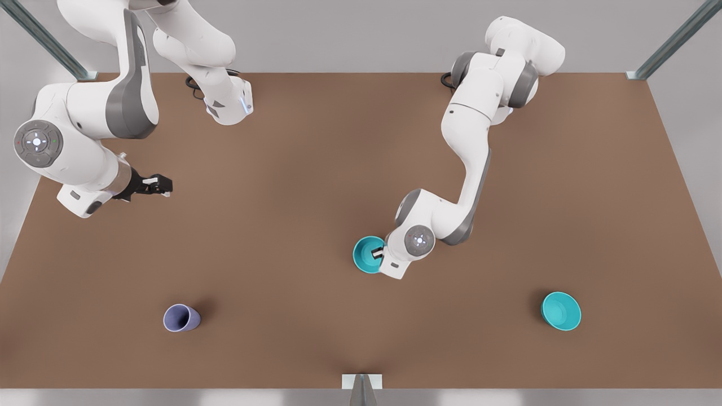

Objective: Stack the blue bowl on the pink bowl

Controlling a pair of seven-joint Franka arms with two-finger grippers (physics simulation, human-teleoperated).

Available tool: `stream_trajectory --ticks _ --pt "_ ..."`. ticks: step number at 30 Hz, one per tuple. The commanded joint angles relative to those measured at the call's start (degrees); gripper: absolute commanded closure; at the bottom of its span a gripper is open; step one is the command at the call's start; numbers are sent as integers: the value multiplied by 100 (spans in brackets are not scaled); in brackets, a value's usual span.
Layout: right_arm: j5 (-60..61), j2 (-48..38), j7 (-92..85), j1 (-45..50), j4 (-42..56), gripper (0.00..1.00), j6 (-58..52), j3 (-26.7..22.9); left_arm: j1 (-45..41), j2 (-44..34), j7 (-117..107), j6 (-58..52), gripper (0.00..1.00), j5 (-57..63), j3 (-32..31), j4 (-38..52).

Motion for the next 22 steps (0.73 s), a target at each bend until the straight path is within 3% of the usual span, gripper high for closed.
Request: stream_trajectory --ticks 1,3,4,5,8,10,15,16,18,22 --pt "5 -6 -94 0 1 0 -3 5 0 -3 -1209 60 79 -16 0 0" --pt "-4 12 -94 8 1 0 -3 5 9 -3 -1209 51 79 -16 0 0" --pt "-4 20 -94 26 10 0 -3 5 26 -3 -1139 51 30 -16 0 0" --pt "-4 21 -59 35 10 0 -3 13 53 -20 -963 43 0 -16 0 0" --pt "-21 47 -15 43 45 0 -12 5 219 -248 -770 -623 0 62 -26 -52" --pt "-30 47 -15 70 45 0 -12 5 791 -1399 -121 -2636 0 871 0 -114" --pt "-21 47 -15 70 45 0 -3 5 1458 -3360 4671 -4721 0 2814 176 88" --pt "-21 56 -15 70 45 0 -3 13 2687 -3510 4680 -4634 0 2770 -1184 44" --pt "5 47 -15 70 45 0 -3 5 2996 -4019 4671 -4062 0 2630 -1397 -483" --pt "5 56 -15 70 45 0 -12 13 2997 -4011 4671 -4053 0 2577 -1388 -483"
